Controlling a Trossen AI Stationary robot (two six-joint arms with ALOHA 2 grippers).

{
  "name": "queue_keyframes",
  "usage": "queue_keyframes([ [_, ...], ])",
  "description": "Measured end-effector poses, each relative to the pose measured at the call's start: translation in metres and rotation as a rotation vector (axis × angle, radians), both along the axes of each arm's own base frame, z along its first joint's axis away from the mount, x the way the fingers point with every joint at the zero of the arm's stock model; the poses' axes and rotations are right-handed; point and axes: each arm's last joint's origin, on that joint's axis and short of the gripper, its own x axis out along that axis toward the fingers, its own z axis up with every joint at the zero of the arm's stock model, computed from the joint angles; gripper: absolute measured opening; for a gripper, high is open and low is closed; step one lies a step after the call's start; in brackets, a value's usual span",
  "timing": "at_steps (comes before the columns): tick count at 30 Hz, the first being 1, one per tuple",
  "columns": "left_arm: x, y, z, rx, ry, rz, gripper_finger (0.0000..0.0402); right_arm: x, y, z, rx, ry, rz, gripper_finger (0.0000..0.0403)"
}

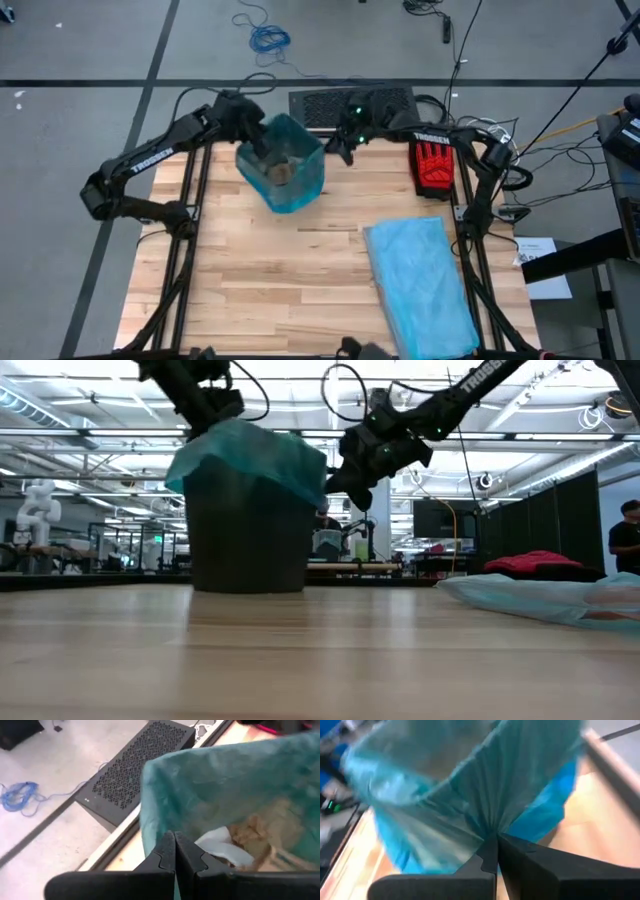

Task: Place trash/remove bag and relplace
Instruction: Put the brown napkin into the trash bin, then remove the trash bag from the bin

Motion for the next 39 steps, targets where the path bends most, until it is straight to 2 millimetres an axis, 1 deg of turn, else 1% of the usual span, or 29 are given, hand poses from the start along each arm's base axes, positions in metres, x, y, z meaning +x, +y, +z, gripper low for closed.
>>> queue_keyframes([
  [2,-0.008,-0.008,-0.002,-0.002,-0.01,-0.001,0.0001,0.001,0.014,0.004,-0.023,0.039,0.029,0.0],
  [4,-0.014,-0.015,-0.002,-0.006,-0.034,0.007,0.0,-0.004,0.027,0.013,-0.095,0.102,0.012,0.0],
  [6,-0.021,-0.023,-0.003,-0.011,-0.049,0.01,0.0,-0.013,0.039,0.024,-0.184,0.18,-0.019,0.0],
  [8,-0.027,-0.03,-0.001,-0.002,-0.072,0.01,0.0,-0.024,0.047,0.035,-0.226,0.237,-0.052,0.0],
  [11,-0.035,-0.037,0.0,0.01,-0.087,0.007,0.0,-0.038,0.06,0.05,-0.231,0.261,-0.038,0.0],
  [13,-0.037,-0.039,-0.001,0.014,-0.092,0.008,0.0,-0.041,0.074,0.051,-0.307,0.251,0.032,0.0],
  [16,-0.038,-0.04,-0.008,-0.013,-0.087,0.02,0.0,-0.039,0.106,0.037,-0.457,0.211,0.188,0.0],
  [17,-0.038,-0.04,-0.011,-0.02,-0.081,0.022,0.0,-0.039,0.116,0.031,-0.521,0.201,0.207,0.0],
  [20,-0.038,-0.041,-0.016,-0.043,-0.069,0.027,0.0,-0.034,0.139,0.013,-0.752,0.176,0.161,0.0],
  [23,-0.035,-0.042,-0.015,-0.038,-0.092,0.022,0.0,-0.029,0.157,-0.001,-0.938,0.143,0.101,0.0003],
  [25,-0.034,-0.042,-0.014,-0.03,-0.104,0.015,0.0,-0.023,0.167,-0.004,-1.033,0.099,0.099,0.0011],
  [27,-0.032,-0.043,-0.013,-0.025,-0.111,0.009,0.0,-0.018,0.176,-0.007,-1.107,0.071,0.14,0.0027],
  [32,-0.032,-0.044,-0.013,-0.038,-0.119,0.016,0.0,-0.004,0.19,-0.017,-1.316,0.069,0.171,0.009],
  [36,-0.031,-0.043,-0.012,-0.033,-0.133,0.018,0.0,0.009,0.19,-0.033,-1.459,0.076,0.232,0.0148],
  [39,-0.031,-0.043,-0.012,-0.029,-0.137,0.017,0.0,0.018,0.189,-0.044,-1.562,0.057,0.262,0.018],
])
